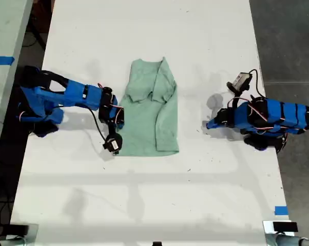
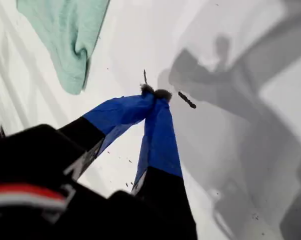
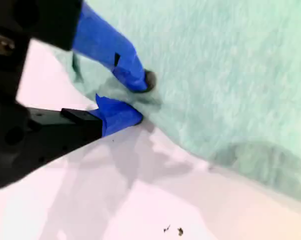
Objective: Fold t shirt
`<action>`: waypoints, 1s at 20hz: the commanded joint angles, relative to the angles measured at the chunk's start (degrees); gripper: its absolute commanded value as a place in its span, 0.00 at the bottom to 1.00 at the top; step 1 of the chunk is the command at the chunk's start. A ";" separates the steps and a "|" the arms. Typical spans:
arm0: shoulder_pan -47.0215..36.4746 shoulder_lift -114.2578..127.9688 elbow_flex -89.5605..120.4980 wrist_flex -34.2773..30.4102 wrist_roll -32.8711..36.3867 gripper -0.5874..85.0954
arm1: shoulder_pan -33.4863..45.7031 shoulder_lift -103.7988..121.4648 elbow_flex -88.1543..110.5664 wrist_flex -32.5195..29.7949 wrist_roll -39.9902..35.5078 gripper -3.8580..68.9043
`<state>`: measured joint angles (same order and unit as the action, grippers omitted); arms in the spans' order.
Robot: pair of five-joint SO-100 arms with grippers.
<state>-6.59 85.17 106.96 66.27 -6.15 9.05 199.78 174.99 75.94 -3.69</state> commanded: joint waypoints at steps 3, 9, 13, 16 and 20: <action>-1.58 0.88 -2.02 3.43 -0.26 0.01 | 0.00 0.88 2.99 0.09 -0.35 0.04; -2.64 9.93 -13.01 17.14 3.96 0.01 | 0.09 0.88 2.99 0.09 -0.35 0.04; -2.55 -0.53 -34.19 23.91 8.61 0.01 | 0.09 0.88 2.99 0.09 -0.26 0.04; -2.99 -13.45 -50.27 24.70 11.78 0.01 | 0.09 0.88 2.99 0.09 -0.35 0.04; -4.04 -20.04 -56.78 22.32 12.57 0.01 | 0.18 0.88 2.90 0.09 -0.62 0.04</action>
<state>-9.23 64.78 54.58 90.00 5.71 9.05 199.78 174.99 75.94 -3.69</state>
